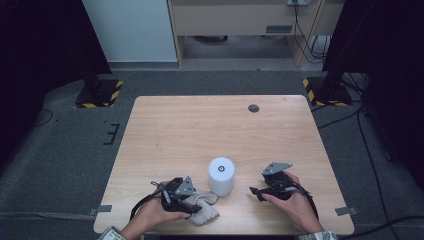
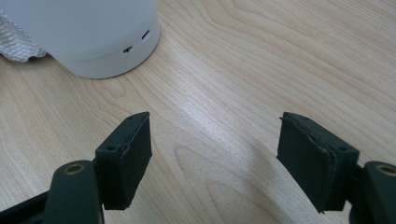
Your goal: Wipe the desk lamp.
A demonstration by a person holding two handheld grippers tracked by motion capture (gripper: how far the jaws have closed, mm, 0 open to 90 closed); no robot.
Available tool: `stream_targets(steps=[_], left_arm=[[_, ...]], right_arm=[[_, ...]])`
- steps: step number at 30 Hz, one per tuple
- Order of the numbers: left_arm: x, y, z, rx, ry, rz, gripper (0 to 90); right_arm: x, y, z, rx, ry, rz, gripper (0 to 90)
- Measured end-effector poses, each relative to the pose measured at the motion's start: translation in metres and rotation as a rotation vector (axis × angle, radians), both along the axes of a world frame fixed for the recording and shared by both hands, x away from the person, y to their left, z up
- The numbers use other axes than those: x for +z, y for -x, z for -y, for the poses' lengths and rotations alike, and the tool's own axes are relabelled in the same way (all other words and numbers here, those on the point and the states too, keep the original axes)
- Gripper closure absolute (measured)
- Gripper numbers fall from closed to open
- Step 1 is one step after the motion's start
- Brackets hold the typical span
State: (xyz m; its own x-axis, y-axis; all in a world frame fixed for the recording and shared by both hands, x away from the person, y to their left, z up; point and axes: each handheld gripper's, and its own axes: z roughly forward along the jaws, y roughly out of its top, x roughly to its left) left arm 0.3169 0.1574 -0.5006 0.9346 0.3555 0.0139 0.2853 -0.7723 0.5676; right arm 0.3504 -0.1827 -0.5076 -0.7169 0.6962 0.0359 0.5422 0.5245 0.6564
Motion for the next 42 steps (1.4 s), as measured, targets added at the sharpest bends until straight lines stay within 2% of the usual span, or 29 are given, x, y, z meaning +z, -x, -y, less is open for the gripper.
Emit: stream_targets(steps=[2, 5, 9, 26, 30, 32, 35, 39, 42], left_arm=[[-0.003, -0.001, 0.002, -0.004, -0.026, -0.001, 32.7], [-0.007, -0.002, 0.004, -0.002, -0.039, -0.016, 32.4], [-0.009, -0.004, 0.001, 0.004, -0.021, -0.031, 31.7], [-0.011, -0.003, -0.002, 0.002, -0.003, -0.031, 30.3], [-0.01, -0.002, 0.0, 0.002, -0.018, -0.034, 31.1], [-0.008, -0.001, 0.001, -0.001, -0.038, -0.04, 34.7], [-0.006, 0.0, 0.0, -0.017, -0.047, -0.048, 44.7], [-0.003, -0.003, -0.004, -0.004, -0.045, -0.07, 66.1], [-0.003, -0.007, -0.007, 0.008, -0.031, -0.091, 74.4]], right_arm=[[0.0, 0.0, 0.0, 0.001, -0.001, 0.0, 26.3], [0.0, -0.001, 0.0, -0.002, 0.003, 0.0, 26.2], [0.0, 0.0, 0.0, 0.007, 0.004, -0.004, 26.2], [-0.001, 0.0, 0.0, 0.011, 0.004, -0.009, 26.2], [-0.001, 0.0, 0.0, 0.01, 0.005, -0.01, 26.1], [-0.001, 0.0, -0.001, 0.011, 0.007, -0.012, 26.0], [-0.001, 0.001, -0.002, 0.014, 0.007, -0.01, 26.0], [-0.001, 0.001, -0.002, 0.022, 0.007, -0.011, 26.0], [-0.001, 0.002, -0.003, 0.025, 0.007, -0.009, 26.0]])
